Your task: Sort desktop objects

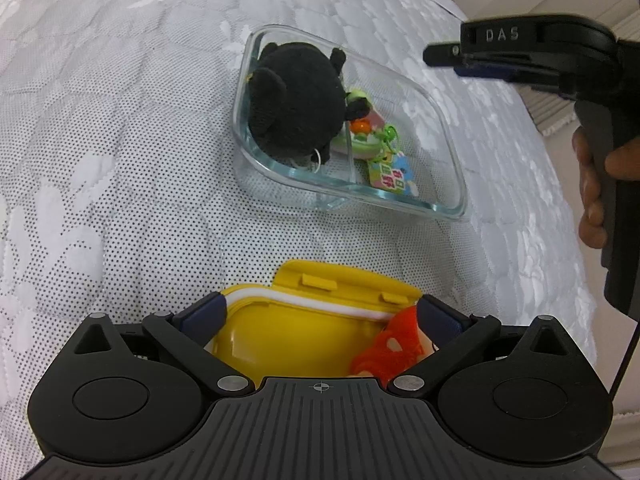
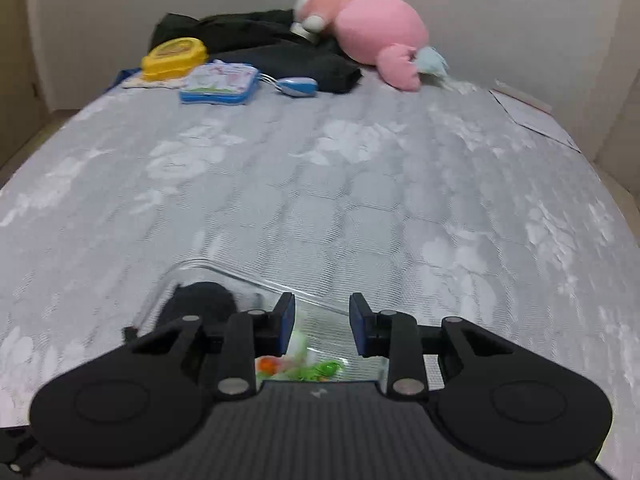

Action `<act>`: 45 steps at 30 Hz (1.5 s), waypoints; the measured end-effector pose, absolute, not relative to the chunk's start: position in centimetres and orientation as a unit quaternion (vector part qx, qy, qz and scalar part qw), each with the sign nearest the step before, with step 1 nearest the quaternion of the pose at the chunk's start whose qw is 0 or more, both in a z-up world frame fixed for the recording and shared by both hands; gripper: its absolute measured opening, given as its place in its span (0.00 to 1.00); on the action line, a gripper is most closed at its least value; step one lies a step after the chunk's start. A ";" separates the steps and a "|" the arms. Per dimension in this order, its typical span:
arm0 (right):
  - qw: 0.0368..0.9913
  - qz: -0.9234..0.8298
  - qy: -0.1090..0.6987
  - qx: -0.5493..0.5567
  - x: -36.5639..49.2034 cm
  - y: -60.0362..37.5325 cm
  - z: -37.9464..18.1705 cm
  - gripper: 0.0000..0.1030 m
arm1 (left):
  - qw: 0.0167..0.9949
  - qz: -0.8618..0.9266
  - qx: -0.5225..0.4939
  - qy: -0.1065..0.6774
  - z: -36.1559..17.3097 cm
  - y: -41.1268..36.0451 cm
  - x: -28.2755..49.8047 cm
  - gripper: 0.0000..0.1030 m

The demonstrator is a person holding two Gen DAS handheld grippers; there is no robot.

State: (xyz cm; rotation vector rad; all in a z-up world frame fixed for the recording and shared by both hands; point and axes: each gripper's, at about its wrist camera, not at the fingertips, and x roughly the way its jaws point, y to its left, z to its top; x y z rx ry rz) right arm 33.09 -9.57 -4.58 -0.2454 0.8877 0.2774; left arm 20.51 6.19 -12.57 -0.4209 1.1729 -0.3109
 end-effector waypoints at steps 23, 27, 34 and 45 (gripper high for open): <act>0.847 0.132 0.472 -0.204 32.3 -6.7 -11.9 0.37 | 0.801 -0.145 -0.192 0.549 -13.0 6.1 20.7 1.00; 0.849 0.125 0.468 -0.210 32.1 -7.5 -10.1 0.37 | 0.800 -0.146 -0.193 0.549 -12.8 6.2 20.6 1.00; 0.875 0.116 0.457 -0.107 33.3 -10.5 -5.0 0.43 | 0.800 -0.146 -0.194 0.548 -12.6 6.1 20.6 1.00; 0.830 0.121 0.541 -0.061 33.4 -9.2 -6.7 0.45 | 0.800 -0.146 -0.192 0.549 -12.5 6.1 20.4 1.00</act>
